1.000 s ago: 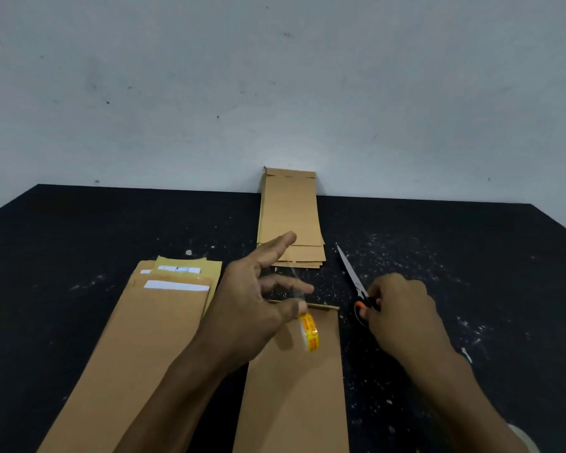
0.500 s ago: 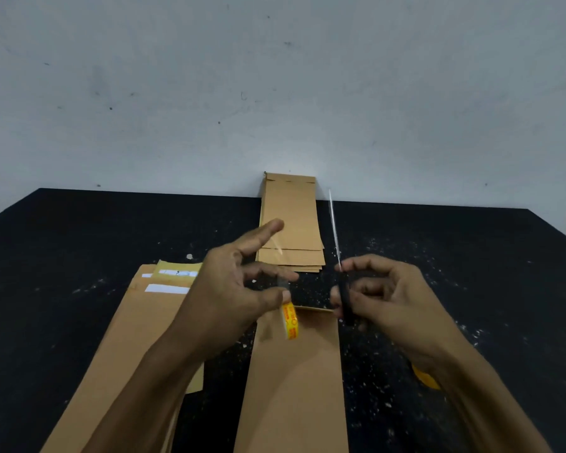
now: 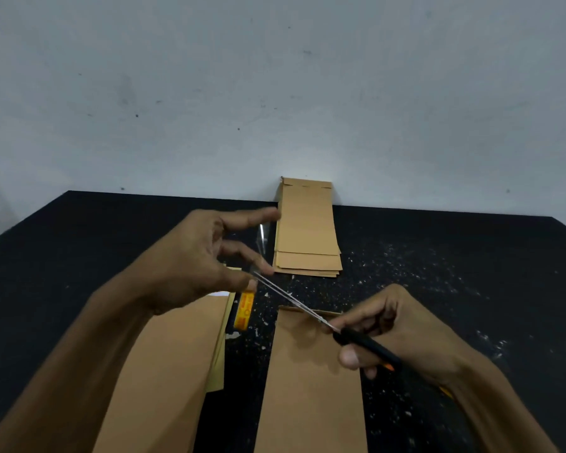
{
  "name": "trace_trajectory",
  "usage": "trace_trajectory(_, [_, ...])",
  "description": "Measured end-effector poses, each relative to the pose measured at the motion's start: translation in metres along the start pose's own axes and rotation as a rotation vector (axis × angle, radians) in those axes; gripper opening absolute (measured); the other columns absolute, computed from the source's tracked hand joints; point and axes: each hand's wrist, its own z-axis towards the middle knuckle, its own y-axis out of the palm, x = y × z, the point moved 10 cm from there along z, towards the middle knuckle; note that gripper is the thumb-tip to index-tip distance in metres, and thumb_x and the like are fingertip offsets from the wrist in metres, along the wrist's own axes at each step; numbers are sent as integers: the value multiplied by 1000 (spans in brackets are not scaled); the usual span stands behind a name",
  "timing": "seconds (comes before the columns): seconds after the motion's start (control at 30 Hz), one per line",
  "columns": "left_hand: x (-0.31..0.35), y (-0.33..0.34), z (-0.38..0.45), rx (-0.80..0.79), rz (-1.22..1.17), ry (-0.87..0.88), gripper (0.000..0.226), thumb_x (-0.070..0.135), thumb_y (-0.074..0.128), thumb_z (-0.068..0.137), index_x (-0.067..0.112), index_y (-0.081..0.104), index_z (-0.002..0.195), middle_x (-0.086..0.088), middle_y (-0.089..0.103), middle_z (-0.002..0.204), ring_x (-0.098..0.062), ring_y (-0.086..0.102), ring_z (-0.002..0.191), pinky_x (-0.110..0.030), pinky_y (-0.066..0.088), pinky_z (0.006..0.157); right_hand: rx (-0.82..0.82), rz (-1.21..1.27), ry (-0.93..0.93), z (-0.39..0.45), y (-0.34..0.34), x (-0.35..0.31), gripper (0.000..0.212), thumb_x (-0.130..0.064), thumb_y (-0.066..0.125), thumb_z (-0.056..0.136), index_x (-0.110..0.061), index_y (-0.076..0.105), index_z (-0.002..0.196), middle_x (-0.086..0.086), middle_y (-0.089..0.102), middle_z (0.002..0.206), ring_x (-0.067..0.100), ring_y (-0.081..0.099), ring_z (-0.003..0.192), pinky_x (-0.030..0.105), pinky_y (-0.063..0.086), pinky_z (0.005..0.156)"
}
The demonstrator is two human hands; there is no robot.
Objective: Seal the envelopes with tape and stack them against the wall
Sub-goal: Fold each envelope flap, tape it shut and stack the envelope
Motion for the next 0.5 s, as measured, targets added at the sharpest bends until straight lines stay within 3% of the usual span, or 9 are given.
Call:
trace_trajectory(0.3, [-16,17,-5,-133,6,-79,83,-21,70,74,22,50,142,25,46,146,-21,73,98,-26,58,70,-35,-12,15,5,5,11,35,-3,89,62,-3,80,95,26,74,81,12,64,50,21,53,46])
trace_trajectory(0.5, [-18,18,-3,-108,-19,-61,86,-21,70,73,22,46,144,24,47,146,-15,70,107,-27,59,79,-20,-46,50,1,2,17,33,-4,87,63,-3,80,95,28,73,82,13,66,52,22,54,47])
